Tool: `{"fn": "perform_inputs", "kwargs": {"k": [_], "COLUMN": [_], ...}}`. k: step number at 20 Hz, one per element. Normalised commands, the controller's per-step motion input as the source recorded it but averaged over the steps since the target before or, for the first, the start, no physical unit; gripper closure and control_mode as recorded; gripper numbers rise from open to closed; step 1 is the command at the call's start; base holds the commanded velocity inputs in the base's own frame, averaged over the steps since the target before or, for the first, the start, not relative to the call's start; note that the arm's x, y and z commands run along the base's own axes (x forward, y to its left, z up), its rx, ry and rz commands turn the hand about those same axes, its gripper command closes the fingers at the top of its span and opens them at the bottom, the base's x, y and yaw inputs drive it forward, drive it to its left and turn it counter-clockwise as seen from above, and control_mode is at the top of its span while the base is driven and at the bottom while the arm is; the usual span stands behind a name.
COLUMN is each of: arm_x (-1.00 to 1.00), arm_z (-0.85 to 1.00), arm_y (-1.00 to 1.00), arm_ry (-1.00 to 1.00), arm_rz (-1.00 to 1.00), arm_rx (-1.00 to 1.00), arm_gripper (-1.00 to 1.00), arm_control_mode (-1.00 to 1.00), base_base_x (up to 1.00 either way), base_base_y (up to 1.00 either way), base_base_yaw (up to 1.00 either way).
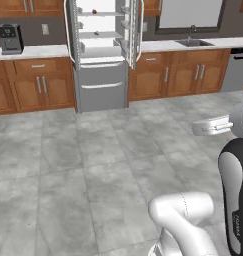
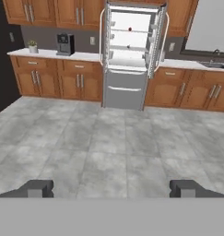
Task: Transport the fish and onion to the fridge. Place the fish on the rack containing meat and place the onion on the rack containing the vegetable, ensuring meats and vegetables are on different racks.
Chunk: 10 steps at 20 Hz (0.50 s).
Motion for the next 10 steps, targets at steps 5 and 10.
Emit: {"fn": "perform_inputs", "kwargs": {"k": [5, 10], "arm_x": [0.00, 0.00], "arm_z": [0.00, 0.00], "arm_y": [0.00, 0.00], "arm_ry": [0.00, 0.00], "arm_rz": [0.00, 0.00], "arm_rx": [0.00, 0.00], "arm_gripper": [-1.00, -1.00], "arm_control_mode": [1.00, 1.00], "base_base_x": [-1.00, -1.00], "base_base_y": [-0.17, -0.18], "base_base_yaw": [0.00, 0.00]}}
